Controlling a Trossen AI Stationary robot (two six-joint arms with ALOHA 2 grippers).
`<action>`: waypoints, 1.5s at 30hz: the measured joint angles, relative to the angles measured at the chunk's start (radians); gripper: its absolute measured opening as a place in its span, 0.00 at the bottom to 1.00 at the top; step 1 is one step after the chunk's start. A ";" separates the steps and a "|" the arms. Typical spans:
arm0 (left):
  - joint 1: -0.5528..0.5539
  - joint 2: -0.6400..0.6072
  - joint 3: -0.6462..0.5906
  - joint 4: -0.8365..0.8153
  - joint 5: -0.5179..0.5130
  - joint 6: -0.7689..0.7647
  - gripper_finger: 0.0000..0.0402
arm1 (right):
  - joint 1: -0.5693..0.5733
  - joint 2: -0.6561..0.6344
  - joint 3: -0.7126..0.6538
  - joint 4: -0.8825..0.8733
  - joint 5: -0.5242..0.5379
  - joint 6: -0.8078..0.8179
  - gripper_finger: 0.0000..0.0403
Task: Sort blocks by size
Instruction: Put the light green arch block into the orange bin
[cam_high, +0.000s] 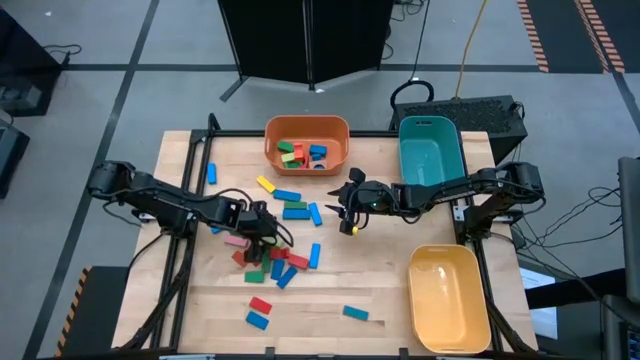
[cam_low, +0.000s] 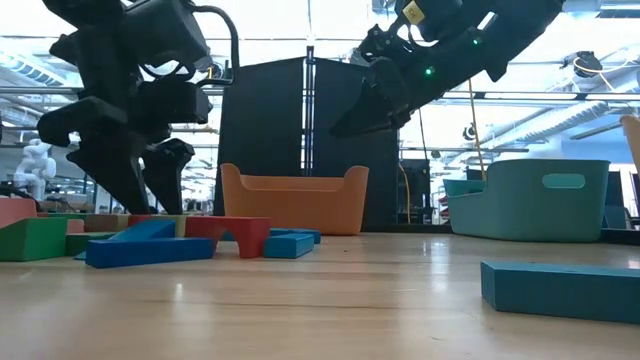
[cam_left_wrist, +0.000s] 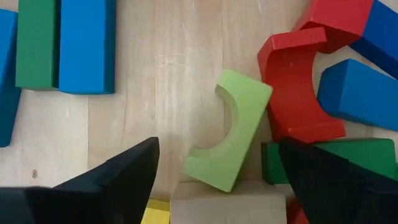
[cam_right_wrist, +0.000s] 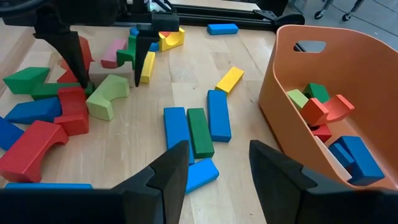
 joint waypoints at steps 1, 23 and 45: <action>0.000 0.000 0.000 -0.001 0.000 0.000 0.83 | 0.000 0.000 0.000 0.000 0.000 0.000 0.39; 0.004 0.109 0.001 0.071 -0.008 0.026 0.40 | 0.014 0.000 0.000 0.000 -0.003 0.008 0.39; 0.112 0.111 0.086 0.065 -0.006 0.108 0.30 | 0.027 0.000 -0.001 0.001 0.000 0.010 0.39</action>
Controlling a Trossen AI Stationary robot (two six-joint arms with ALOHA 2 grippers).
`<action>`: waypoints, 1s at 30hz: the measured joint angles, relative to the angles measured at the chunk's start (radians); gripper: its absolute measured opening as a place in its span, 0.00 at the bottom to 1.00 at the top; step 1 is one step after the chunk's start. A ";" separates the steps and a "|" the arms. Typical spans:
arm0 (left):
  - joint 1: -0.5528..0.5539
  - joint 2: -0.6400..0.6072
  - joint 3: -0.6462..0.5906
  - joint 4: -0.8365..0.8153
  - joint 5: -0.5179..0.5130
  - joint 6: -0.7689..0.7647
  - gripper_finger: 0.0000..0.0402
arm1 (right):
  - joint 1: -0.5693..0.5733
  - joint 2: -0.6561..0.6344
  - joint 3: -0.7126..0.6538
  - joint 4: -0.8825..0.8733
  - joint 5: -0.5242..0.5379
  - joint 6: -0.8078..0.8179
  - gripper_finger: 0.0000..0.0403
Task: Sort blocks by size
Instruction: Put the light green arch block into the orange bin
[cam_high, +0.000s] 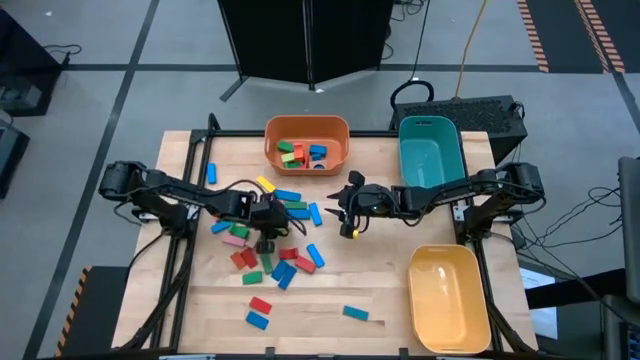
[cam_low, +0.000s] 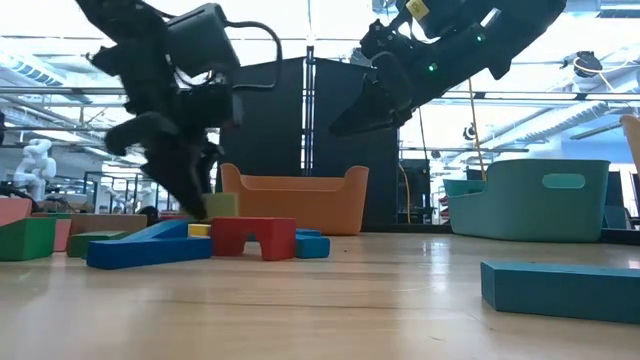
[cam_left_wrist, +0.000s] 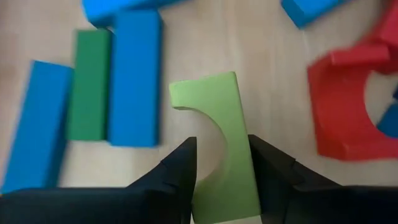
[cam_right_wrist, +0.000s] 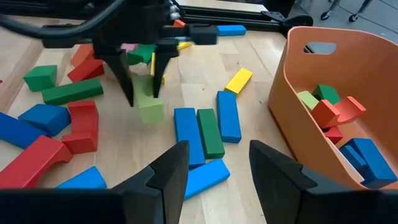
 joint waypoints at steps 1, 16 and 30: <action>0.012 0.000 0.012 -0.004 0.000 0.010 0.30 | 0.000 0.000 0.000 0.000 0.000 0.000 0.39; 0.246 -0.001 0.216 -0.130 -0.024 0.157 0.30 | 0.000 0.000 0.000 -0.001 0.000 -0.003 0.39; 0.492 -0.002 0.348 -0.097 -0.016 0.214 0.30 | 0.000 0.000 0.000 -0.001 0.000 -0.003 0.39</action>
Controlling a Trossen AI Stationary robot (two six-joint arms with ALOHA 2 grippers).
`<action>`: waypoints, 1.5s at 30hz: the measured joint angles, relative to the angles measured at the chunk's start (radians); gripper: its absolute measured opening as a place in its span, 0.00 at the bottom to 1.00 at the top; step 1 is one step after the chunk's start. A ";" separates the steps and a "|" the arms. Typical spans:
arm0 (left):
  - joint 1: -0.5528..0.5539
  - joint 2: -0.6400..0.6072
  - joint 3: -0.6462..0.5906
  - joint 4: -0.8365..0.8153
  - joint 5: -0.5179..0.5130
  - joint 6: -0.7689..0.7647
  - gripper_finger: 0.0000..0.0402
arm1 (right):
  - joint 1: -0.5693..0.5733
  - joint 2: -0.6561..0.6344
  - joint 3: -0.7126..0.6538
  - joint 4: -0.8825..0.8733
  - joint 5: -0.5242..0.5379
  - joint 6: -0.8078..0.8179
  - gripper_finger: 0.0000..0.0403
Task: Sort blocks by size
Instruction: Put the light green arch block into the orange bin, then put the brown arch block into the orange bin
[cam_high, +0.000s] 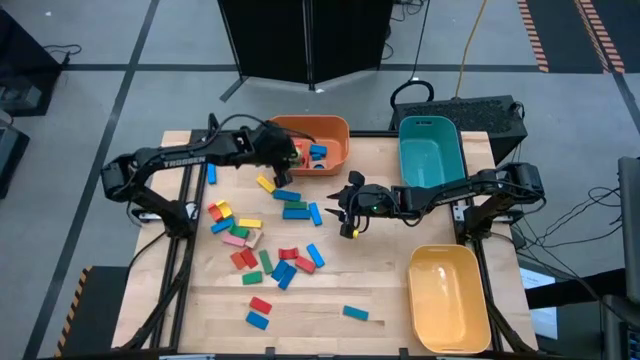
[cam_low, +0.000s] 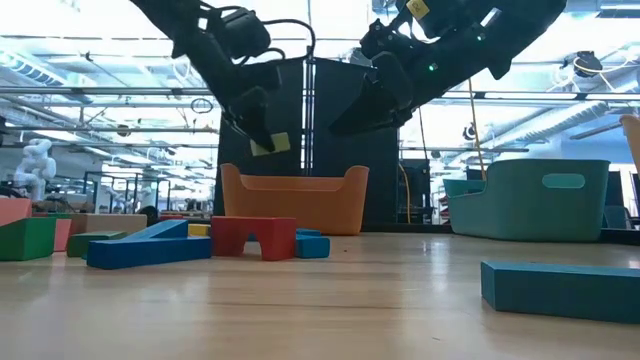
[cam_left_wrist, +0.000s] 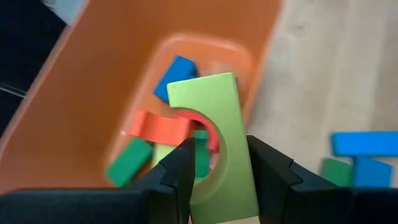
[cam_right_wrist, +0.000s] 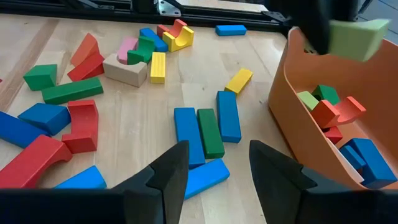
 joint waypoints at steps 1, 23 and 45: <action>0.014 0.000 0.000 0.008 0.004 0.001 0.30 | 0.000 0.000 0.000 0.000 0.000 0.000 0.39; 0.132 0.182 0.001 0.141 0.022 -0.007 0.53 | 0.000 0.000 0.000 0.000 0.000 -0.005 0.39; 0.075 0.000 0.001 -0.107 -0.012 -0.005 0.65 | 0.000 0.035 0.000 0.007 0.023 -0.007 0.39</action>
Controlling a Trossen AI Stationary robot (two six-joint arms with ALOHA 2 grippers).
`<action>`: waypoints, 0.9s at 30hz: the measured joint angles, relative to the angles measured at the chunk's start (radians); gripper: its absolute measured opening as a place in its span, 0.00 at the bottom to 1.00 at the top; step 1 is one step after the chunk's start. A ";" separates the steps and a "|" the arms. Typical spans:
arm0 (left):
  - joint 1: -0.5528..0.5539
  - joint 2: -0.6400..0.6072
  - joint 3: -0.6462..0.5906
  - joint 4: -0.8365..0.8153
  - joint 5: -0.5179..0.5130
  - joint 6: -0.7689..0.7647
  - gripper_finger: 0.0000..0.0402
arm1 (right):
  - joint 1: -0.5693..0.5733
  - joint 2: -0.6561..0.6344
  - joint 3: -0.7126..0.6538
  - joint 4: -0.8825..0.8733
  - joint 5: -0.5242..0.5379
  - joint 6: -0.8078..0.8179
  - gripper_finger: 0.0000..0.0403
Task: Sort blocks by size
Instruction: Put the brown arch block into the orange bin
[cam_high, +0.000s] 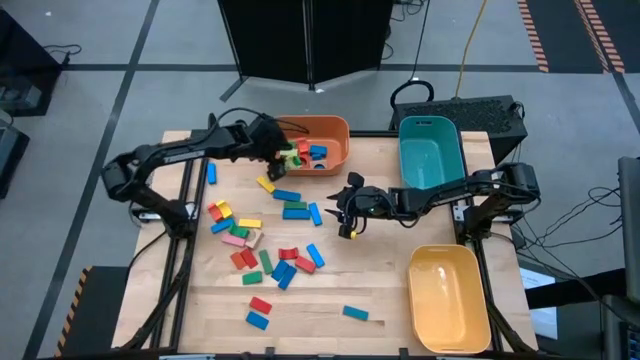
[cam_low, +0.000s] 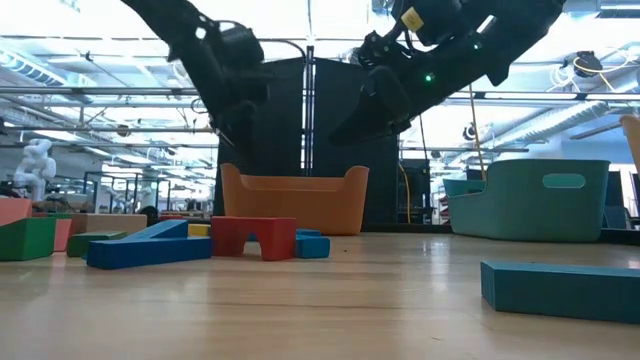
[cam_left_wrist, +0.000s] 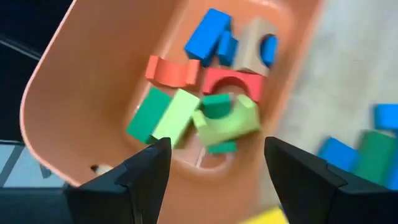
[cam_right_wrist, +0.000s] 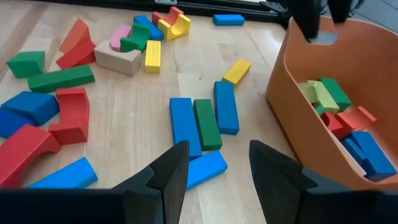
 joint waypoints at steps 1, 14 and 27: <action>-0.014 -0.021 0.000 -0.025 0.000 -0.003 0.65 | 0.000 0.000 0.000 0.000 -0.001 0.000 0.39; -0.244 -0.174 0.000 -0.247 -0.040 -0.183 0.65 | 0.000 0.000 0.000 0.011 -0.002 0.000 0.39; -0.425 -0.175 -0.002 -0.423 -0.135 -0.545 0.65 | 0.000 0.000 0.000 0.016 -0.002 0.007 0.39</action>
